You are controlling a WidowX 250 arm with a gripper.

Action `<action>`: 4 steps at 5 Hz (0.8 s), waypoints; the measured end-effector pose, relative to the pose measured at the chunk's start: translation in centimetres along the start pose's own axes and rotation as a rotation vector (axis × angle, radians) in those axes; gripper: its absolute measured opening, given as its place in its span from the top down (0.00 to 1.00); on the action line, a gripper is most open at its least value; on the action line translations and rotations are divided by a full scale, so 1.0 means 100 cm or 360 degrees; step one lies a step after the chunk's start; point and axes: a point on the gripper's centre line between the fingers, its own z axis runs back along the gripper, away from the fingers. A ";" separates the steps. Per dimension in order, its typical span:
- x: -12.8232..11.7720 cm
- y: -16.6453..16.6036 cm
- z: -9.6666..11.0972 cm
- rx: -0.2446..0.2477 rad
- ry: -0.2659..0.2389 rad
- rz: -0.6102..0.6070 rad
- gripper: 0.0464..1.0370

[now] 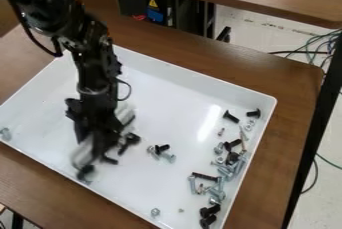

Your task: Sweep into pile

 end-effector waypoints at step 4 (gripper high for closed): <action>0.003 -0.091 -0.012 -0.0111 0.0001 -0.0226 0.69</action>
